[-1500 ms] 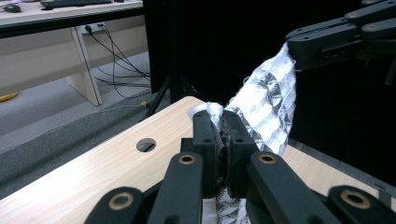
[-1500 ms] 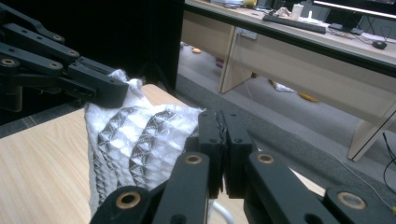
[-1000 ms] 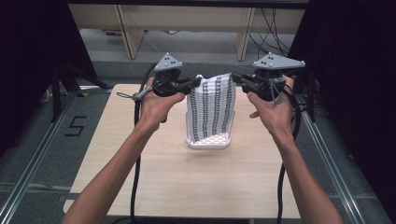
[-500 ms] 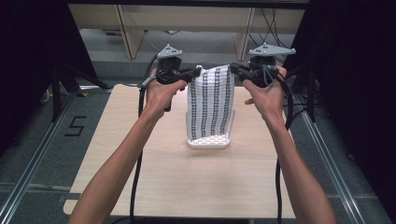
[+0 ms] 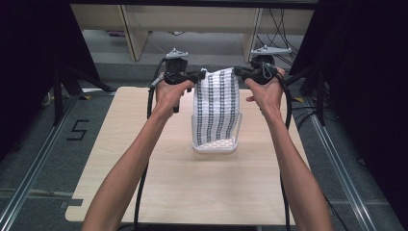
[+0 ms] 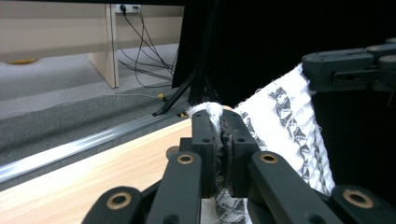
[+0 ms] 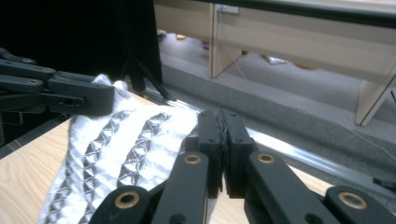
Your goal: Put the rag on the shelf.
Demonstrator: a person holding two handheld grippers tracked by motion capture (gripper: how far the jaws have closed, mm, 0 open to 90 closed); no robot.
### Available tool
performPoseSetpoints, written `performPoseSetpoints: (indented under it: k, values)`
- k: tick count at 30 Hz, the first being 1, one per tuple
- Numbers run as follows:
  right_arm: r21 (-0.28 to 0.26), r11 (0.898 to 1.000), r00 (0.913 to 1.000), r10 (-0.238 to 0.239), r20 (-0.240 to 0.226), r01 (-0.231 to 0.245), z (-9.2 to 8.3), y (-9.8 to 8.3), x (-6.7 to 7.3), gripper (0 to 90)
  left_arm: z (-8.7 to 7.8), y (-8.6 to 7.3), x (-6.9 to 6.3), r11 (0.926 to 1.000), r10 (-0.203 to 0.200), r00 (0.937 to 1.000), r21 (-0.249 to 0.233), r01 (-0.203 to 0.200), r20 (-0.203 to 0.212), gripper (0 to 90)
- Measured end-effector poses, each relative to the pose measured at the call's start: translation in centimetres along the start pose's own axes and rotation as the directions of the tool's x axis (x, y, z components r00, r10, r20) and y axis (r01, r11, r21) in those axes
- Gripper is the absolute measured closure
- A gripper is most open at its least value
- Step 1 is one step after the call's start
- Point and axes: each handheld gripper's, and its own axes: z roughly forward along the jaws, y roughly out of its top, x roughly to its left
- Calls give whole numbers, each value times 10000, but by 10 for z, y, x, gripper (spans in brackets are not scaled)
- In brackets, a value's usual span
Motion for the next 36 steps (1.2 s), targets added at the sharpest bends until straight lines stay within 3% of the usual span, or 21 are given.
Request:
performPoseSetpoints:
  k: [15,23,36]
  values:
    - [468,9966,9976,679,146,-685,34,-19,-13,885,23,-16,16,9978,-453,9989,489,457,-89,844]
    - [701,9927,9951,970,211,-983,42,-28,-18,886,33,-24,19,9950,-612,9980,779,620,-132,844]
    - [1062,9895,9950,959,286,-985,49,-39,-22,883,42,-34,21,9904,-650,9977,1213,666,-170,837]
